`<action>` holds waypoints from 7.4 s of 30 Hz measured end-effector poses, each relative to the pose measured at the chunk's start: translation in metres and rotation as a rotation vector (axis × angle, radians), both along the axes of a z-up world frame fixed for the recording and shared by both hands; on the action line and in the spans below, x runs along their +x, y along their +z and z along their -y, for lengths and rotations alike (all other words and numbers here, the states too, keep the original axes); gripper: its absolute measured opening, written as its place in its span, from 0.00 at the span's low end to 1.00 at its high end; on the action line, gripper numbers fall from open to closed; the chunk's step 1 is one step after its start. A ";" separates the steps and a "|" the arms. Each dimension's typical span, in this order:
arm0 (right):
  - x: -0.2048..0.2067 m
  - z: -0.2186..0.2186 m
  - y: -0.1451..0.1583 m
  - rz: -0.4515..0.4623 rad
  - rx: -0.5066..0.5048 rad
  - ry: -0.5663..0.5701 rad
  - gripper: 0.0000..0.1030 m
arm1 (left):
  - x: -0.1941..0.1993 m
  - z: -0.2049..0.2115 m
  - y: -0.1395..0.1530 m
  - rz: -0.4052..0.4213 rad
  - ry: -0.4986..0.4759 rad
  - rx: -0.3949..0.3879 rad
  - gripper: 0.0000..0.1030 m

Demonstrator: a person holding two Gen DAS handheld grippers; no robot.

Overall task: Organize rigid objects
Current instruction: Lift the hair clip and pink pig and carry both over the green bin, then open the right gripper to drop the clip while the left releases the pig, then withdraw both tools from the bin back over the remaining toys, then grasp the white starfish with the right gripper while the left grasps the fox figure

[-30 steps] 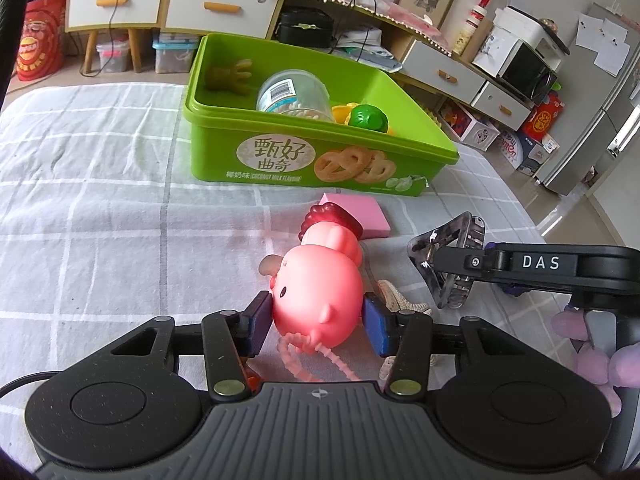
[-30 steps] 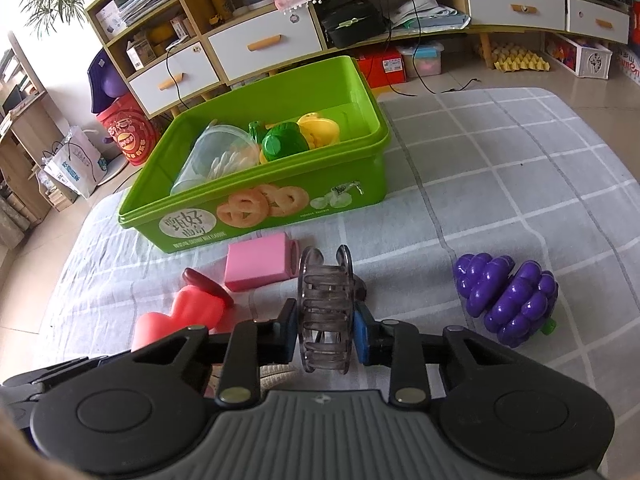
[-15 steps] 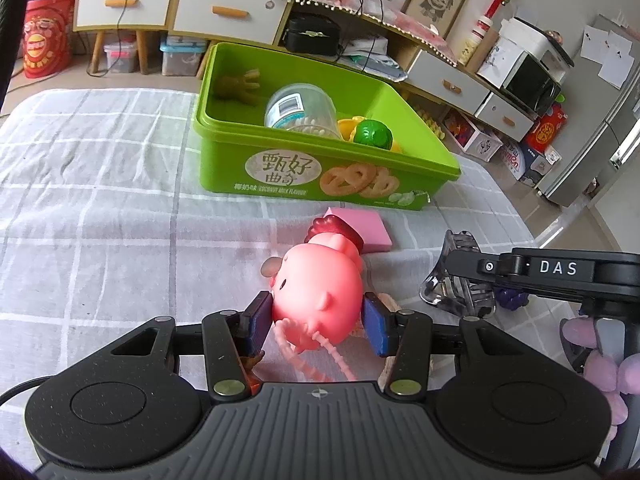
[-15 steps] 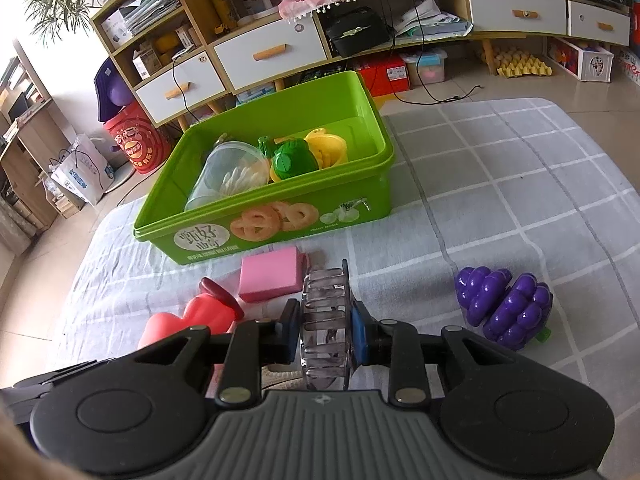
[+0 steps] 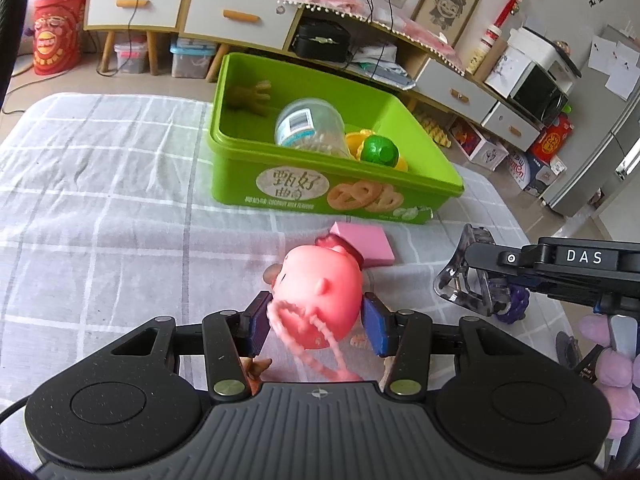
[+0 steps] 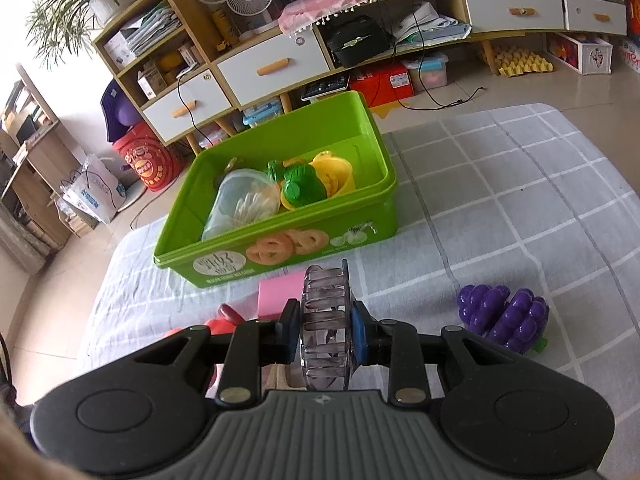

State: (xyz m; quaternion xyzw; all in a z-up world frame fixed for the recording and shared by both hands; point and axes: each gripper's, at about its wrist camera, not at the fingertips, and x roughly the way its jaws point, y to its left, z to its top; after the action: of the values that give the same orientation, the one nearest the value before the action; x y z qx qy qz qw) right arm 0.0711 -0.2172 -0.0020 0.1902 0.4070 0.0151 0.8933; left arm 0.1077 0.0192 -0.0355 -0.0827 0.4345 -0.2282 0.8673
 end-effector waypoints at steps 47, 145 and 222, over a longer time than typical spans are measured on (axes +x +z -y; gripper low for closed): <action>0.091 0.027 0.007 0.192 0.052 -0.134 0.05 | 0.135 0.044 0.040 0.304 0.132 0.240 0.51; -0.090 -0.054 -0.066 -0.047 -0.357 0.319 0.82 | -0.073 -0.017 -0.051 0.193 -0.014 0.294 0.99; -0.033 -0.081 -0.043 -0.062 -0.220 0.289 0.42 | -0.046 -0.024 -0.030 0.053 0.020 0.077 0.31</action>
State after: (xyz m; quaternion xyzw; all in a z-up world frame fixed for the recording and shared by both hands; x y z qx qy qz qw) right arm 0.0386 -0.1361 -0.0452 0.0314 0.4567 0.0927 0.8842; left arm 0.0613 0.0436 -0.0659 -0.0475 0.4192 -0.2048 0.8832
